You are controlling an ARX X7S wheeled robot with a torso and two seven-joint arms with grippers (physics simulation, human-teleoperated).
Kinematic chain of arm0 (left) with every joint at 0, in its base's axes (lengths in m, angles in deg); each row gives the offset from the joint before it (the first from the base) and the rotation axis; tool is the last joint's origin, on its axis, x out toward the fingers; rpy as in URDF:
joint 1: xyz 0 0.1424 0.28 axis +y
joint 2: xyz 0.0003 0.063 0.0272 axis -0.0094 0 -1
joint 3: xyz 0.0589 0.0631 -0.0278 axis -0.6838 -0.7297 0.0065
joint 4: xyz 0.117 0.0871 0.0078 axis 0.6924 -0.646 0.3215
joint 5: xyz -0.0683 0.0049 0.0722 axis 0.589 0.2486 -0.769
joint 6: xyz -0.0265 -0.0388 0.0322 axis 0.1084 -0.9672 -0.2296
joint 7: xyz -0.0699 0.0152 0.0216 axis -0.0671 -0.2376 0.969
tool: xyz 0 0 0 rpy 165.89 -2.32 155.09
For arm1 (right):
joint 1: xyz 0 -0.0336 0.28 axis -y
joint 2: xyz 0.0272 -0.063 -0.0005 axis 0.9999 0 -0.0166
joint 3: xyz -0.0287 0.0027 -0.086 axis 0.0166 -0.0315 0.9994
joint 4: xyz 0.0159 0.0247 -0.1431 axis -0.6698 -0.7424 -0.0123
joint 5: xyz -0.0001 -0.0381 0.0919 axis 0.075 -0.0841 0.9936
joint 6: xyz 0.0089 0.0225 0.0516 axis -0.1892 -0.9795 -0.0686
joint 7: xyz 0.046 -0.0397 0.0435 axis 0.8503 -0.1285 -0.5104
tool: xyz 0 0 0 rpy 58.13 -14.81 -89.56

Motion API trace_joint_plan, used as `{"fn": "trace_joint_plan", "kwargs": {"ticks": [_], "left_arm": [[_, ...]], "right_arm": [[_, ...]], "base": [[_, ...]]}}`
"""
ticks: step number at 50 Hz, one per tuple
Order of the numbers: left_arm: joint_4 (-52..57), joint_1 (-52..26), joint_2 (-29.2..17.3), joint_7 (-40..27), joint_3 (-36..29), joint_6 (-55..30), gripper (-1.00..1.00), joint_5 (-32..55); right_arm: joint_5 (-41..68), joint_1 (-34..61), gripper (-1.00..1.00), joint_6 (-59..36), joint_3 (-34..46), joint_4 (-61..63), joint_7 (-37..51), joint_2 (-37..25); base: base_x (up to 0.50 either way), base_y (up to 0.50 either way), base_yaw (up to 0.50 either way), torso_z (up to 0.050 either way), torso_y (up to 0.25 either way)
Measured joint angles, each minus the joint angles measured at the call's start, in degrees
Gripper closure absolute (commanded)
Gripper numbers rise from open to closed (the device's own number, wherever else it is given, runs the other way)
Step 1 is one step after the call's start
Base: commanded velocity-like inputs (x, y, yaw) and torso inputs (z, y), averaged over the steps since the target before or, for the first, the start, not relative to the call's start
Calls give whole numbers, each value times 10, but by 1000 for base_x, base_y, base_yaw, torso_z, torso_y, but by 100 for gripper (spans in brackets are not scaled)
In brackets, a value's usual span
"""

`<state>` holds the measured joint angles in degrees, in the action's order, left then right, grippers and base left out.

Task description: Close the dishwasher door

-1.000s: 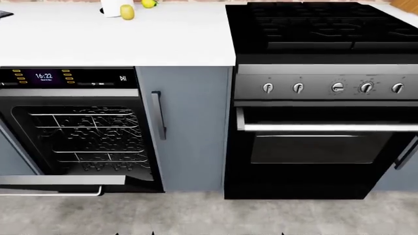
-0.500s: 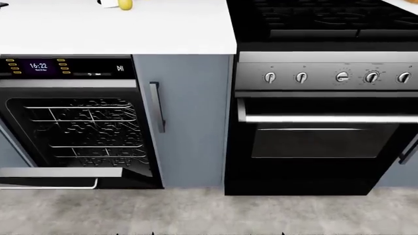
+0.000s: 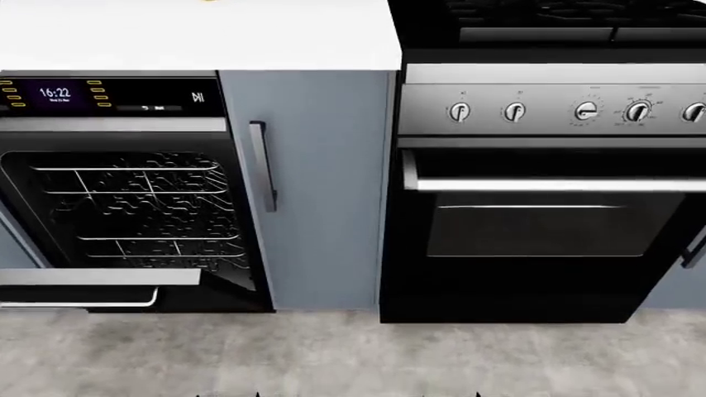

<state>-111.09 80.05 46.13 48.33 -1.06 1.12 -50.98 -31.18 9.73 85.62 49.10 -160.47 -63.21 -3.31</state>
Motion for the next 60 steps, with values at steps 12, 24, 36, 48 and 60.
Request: {"fn": "trace_joint_plan", "kwargs": {"ticks": [12,24,36,48,60], "left_arm": [[0,0,0,3,3,0,-100,0],[0,0,1,4,5,-1,-100,0],[0,0,1,5,6,-1,-100,0],[0,-1,1,9,10,-3,-100,1],[0,-1,1,10,11,-4,-100,0]], "right_arm": [[0,-1,-100,0,-3,0,-2,0],[0,-1,-100,0,-5,0,-4,1],[0,0,-100,0,-8,0,-7,1],[0,0,-100,0,-11,0,-9,2],[0,1,-100,0,-13,0,-10,2]], "base": [[0,0,0,-50,0],[0,0,0,-50,0],[0,0,0,-50,0],[0,0,0,-50,0],[0,0,0,-50,0]]}}
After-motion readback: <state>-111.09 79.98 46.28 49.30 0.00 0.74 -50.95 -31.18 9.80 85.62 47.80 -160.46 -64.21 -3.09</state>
